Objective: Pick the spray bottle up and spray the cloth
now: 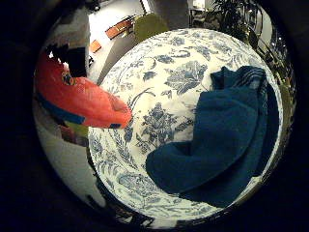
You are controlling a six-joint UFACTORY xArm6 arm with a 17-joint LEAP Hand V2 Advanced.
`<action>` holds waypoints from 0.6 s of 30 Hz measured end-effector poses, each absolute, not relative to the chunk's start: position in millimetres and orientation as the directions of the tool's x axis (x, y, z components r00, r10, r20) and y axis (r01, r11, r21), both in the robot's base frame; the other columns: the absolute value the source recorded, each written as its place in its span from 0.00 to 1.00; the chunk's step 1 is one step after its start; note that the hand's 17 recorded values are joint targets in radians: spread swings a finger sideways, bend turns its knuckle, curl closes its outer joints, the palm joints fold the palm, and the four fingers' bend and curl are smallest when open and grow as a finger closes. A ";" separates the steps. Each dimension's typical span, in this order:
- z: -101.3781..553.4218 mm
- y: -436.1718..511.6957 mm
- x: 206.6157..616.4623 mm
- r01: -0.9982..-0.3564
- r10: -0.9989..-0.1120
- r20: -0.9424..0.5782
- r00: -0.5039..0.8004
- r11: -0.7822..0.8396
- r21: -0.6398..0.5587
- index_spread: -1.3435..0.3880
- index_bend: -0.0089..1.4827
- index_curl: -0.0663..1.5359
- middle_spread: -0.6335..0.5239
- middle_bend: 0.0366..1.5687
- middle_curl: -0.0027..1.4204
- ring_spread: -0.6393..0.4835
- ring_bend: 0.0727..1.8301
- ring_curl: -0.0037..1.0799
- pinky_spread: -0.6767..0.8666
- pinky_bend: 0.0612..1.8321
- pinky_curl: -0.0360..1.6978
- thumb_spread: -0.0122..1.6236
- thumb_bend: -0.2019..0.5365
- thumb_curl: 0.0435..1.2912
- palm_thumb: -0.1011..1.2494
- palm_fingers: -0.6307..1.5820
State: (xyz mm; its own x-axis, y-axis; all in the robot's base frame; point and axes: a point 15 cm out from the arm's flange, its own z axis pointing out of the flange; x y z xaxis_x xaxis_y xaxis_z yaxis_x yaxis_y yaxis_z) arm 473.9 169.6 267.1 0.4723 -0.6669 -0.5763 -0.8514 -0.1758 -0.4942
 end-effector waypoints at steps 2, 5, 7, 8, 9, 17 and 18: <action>267.9 169.1 474.0 -0.848 -0.666 -0.573 0.477 -0.178 -0.498 0.66 0.72 0.47 0.48 0.84 0.42 0.42 0.76 0.54 0.28 0.69 0.49 0.58 0.22 0.50 0.76 0.80; 268.8 168.9 473.7 -0.846 -0.666 -0.570 0.481 -0.182 -0.501 0.64 0.60 0.46 0.47 0.81 0.41 0.42 0.73 0.53 0.26 0.69 0.45 0.55 0.23 0.49 0.73 0.78; 268.7 169.2 473.1 -0.845 -0.664 -0.570 0.483 -0.185 -0.501 0.62 0.48 0.45 0.45 0.76 0.40 0.42 0.72 0.52 0.23 0.69 0.43 0.53 0.23 0.47 0.70 0.73; 268.5 169.5 472.5 -0.844 -0.663 -0.569 0.487 -0.189 -0.502 0.61 0.43 0.45 0.45 0.75 0.40 0.41 0.71 0.52 0.22 0.69 0.43 0.53 0.23 0.46 0.70 0.71; 268.6 169.8 472.4 -0.842 -0.661 -0.568 0.491 -0.192 -0.504 0.60 0.35 0.44 0.43 0.72 0.40 0.40 0.70 0.51 0.20 0.69 0.42 0.54 0.23 0.45 0.69 0.67; 268.9 169.4 471.5 -0.833 -0.656 -0.559 0.507 -0.207 -0.513 0.58 0.20 0.43 0.40 0.61 0.40 0.43 0.63 0.49 0.22 0.61 0.39 0.61 0.24 0.38 0.65 0.43; 269.4 167.9 471.9 -0.833 -0.658 -0.557 0.506 -0.206 -0.514 0.59 0.21 0.43 0.40 0.60 0.40 0.44 0.61 0.48 0.24 0.59 0.38 0.61 0.23 0.37 0.65 0.41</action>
